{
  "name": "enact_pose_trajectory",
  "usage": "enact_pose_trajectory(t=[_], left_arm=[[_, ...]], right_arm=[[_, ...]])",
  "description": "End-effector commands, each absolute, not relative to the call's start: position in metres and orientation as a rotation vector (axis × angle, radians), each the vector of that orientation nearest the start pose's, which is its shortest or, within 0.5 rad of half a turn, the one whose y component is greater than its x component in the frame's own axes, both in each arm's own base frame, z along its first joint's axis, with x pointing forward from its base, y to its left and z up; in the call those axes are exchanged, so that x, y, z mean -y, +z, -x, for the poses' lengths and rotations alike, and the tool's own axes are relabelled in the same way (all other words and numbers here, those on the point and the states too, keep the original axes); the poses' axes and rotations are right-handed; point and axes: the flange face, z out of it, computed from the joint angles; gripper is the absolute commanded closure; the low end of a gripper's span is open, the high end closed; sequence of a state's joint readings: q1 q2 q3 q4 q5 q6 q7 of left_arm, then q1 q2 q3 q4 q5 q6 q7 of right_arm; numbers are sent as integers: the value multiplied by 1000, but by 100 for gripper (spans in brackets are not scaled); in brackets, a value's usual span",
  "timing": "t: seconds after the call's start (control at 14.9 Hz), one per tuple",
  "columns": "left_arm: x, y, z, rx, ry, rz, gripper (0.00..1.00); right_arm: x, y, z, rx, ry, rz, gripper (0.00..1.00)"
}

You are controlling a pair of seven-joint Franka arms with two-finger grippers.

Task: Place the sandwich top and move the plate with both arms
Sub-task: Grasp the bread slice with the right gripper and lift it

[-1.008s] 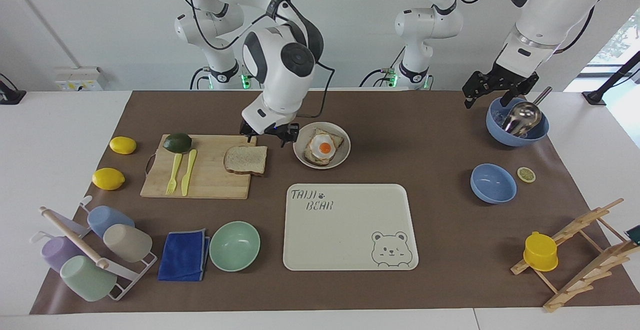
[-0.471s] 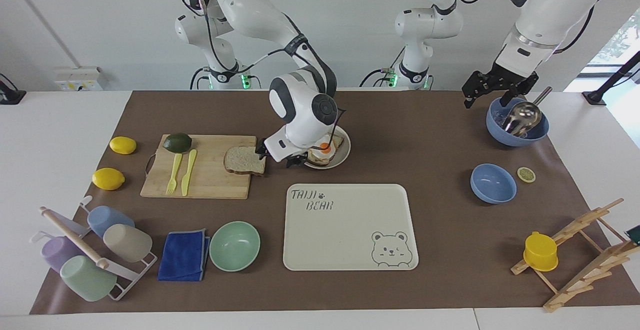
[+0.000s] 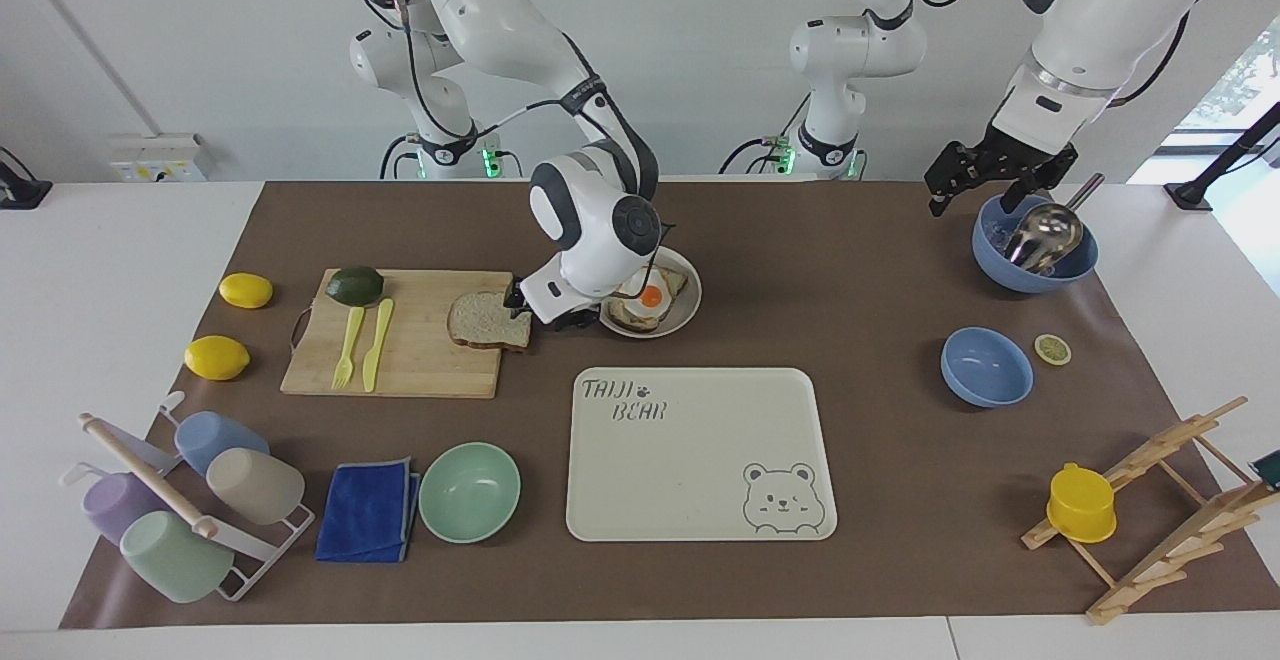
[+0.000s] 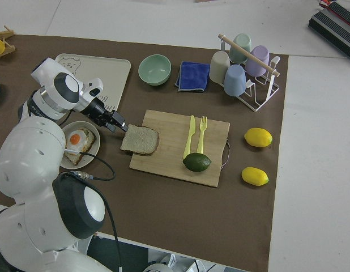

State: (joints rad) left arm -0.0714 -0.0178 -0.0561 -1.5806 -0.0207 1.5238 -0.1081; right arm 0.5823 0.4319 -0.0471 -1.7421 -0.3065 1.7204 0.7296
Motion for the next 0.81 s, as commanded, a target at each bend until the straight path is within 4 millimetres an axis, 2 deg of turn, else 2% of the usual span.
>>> enact_pose_trajectory(t=[0.0, 0.74], left_arm=[[67, 624, -526, -26, 77, 3137, 0], [66, 623, -524, -21, 70, 3138, 0]], right_arm=[[-275, 302, -518, 34, -237, -2596, 21], [-260, 288, -508, -37, -257, -2592, 24]])
